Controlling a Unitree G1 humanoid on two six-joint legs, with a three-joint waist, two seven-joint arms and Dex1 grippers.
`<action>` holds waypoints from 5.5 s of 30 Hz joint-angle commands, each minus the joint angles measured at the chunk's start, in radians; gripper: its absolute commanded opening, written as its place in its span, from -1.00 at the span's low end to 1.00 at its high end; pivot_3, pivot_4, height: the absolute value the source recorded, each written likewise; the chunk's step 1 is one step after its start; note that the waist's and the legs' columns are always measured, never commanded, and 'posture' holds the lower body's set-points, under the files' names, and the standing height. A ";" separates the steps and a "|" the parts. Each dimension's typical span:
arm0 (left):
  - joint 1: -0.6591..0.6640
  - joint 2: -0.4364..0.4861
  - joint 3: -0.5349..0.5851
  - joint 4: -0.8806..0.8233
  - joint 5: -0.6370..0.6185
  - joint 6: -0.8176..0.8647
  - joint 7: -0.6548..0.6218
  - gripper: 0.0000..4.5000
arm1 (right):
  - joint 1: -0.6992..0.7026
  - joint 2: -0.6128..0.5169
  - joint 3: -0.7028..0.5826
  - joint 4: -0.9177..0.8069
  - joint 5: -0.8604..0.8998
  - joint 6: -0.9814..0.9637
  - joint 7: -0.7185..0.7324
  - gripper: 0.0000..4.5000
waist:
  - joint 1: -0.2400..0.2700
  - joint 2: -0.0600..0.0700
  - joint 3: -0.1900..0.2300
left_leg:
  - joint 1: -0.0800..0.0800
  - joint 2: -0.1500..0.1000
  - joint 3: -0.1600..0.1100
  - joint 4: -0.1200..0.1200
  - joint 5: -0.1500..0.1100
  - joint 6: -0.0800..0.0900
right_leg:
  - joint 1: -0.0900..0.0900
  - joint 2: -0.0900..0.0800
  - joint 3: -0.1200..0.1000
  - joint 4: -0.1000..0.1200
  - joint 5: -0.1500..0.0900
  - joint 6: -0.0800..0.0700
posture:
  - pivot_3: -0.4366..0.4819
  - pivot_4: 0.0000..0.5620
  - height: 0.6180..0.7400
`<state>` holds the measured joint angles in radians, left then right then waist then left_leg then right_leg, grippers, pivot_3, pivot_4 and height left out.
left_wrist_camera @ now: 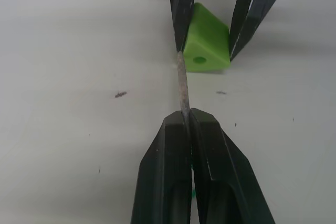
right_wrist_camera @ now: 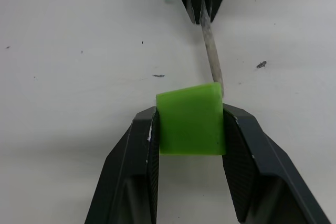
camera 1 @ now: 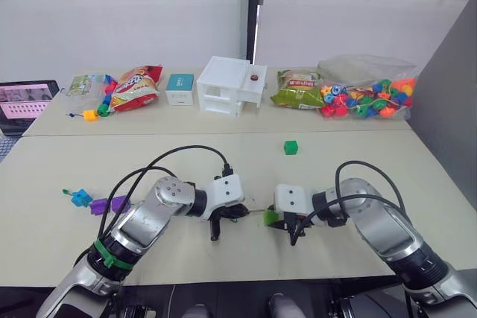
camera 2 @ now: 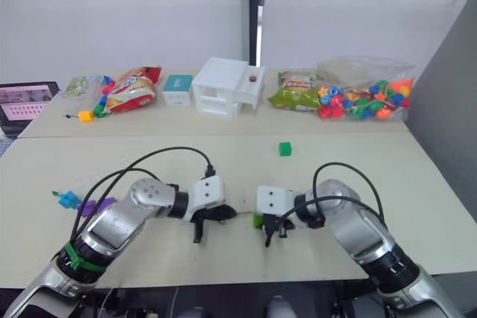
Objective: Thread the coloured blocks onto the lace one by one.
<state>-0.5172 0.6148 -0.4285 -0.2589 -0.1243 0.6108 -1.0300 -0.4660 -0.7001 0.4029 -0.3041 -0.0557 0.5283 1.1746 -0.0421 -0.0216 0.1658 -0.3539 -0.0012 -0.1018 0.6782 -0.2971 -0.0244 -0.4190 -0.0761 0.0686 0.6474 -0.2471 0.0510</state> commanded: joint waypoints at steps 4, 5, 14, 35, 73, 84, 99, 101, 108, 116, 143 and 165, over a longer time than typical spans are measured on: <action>0.002 0.025 0.013 -0.061 -0.018 0.018 -0.028 -1.00 | 0.023 -0.004 0.041 -0.001 0.011 0.015 0.015 -0.50 | 0.001 0.000 0.000 | 0.000 0.000 0.000 0.000 0.000 0.000 | 0.000 0.000 0.000 0.000 0.000 0.000 | -0.05 -0.47 1.00; 0.000 0.023 0.011 -0.062 -0.017 0.020 -0.028 -1.00 | 0.022 -0.004 0.042 -0.001 0.012 0.015 0.016 -0.50 | 0.001 0.000 0.000 | 0.000 0.000 0.000 0.000 0.000 0.000 | 0.000 0.000 0.000 0.000 0.000 0.000 | -0.05 -0.47 1.00; 0.000 0.011 0.010 -0.079 -0.021 0.033 -0.025 -1.00 | 0.021 -0.005 0.045 -0.001 0.011 0.017 0.019 -0.50 | 0.001 0.000 0.000 | 0.000 0.000 0.000 0.000 0.000 0.000 | 0.000 0.000 0.000 0.000 0.000 0.000 | -0.05 -0.47 1.00; -0.047 -0.058 -0.004 -0.046 -0.030 0.034 -0.011 -1.00 | 0.029 -0.007 0.049 -0.020 0.014 0.045 0.015 -0.50 | 0.006 0.000 0.000 | 0.000 0.000 0.000 0.001 0.000 0.000 | 0.001 0.000 0.000 0.000 0.000 0.000 | -0.05 -0.47 1.00; -0.056 0.037 0.033 -0.196 -0.098 0.335 0.027 -1.00 | 0.034 0.002 0.064 -0.069 0.003 0.092 -0.020 -0.50 | 0.002 -0.001 0.000 | 0.000 0.000 0.000 0.001 0.000 0.000 | 0.001 0.000 0.000 0.000 0.000 0.000 | -0.05 -0.47 1.00; -0.090 0.050 -0.018 -0.202 -0.114 0.403 0.054 -1.00 | 0.066 0.009 0.089 -0.127 0.005 0.143 -0.059 -0.50 | -0.002 -0.001 0.000 | 0.000 0.000 0.000 0.000 0.000 0.000 | 0.000 0.001 0.000 0.000 0.000 0.000 | -0.05 -0.47 1.00; -0.126 0.033 -0.054 -0.201 -0.139 0.444 0.082 -1.00 | 0.050 0.005 0.099 -0.127 -0.005 0.155 -0.063 -0.50 | -0.003 -0.001 0.000 | 0.000 0.000 0.000 0.000 0.000 0.000 | 0.000 0.001 0.000 0.000 0.000 0.000 | -0.05 -0.47 1.00; -0.129 0.031 -0.060 -0.200 -0.141 0.448 0.086 -1.00 | 0.048 0.005 0.100 -0.128 -0.005 0.156 -0.064 -0.50 | -0.003 -0.001 0.000 | 0.000 0.000 0.000 0.000 0.000 0.000 | 0.000 0.001 0.000 0.000 0.000 0.000 | -0.05 -0.47 1.00; -0.153 0.004 -0.088 -0.175 -0.141 0.463 0.112 -1.00 | 0.043 0.006 0.105 -0.132 -0.001 0.167 -0.067 -0.50 | -0.004 -0.001 0.000 | 0.000 0.000 0.000 0.000 0.000 0.000 | 0.000 0.001 0.000 0.000 0.000 0.000 | -0.05 -0.47 1.00; -0.161 -0.022 -0.102 -0.165 -0.154 0.491 0.136 -1.00 | 0.041 0.004 0.109 -0.140 0.002 0.179 -0.074 -0.50 | -0.003 -0.001 0.000 | 0.000 0.000 0.000 0.001 0.000 0.000 | 0.000 0.001 0.000 0.000 0.000 0.000 | -0.05 -0.47 1.00; -0.071 -0.205 0.035 -0.072 -0.255 0.253 0.061 -1.00 | 0.043 0.011 0.112 -0.141 0.006 0.195 -0.095 -0.50 | 0.024 -0.001 -0.001 | 0.008 -0.001 -0.001 0.002 0.000 0.000 | 0.014 0.000 -0.001 -0.006 0.000 0.001 | -0.05 -0.47 1.00; -0.075 -0.140 0.037 -0.087 -0.227 0.182 -0.019 -1.00 | 0.052 0.007 0.114 -0.149 0.005 0.202 -0.106 -0.50 | 0.015 -0.001 -0.001 | 0.006 0.000 -0.002 0.001 0.000 0.000 | 0.011 0.000 -0.001 -0.006 0.000 0.001 | -0.05 -0.47 1.00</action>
<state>-0.5500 0.5228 -0.4132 -0.2296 -0.2757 0.8345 -1.0181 -0.4364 -0.7148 0.4543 -0.4614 -0.0647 0.7241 1.0660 -0.0273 -0.0228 0.1645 -0.3478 -0.0014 -0.1036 0.6787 -0.2972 -0.0242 -0.4076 -0.0760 0.0678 0.6411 -0.2476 0.0519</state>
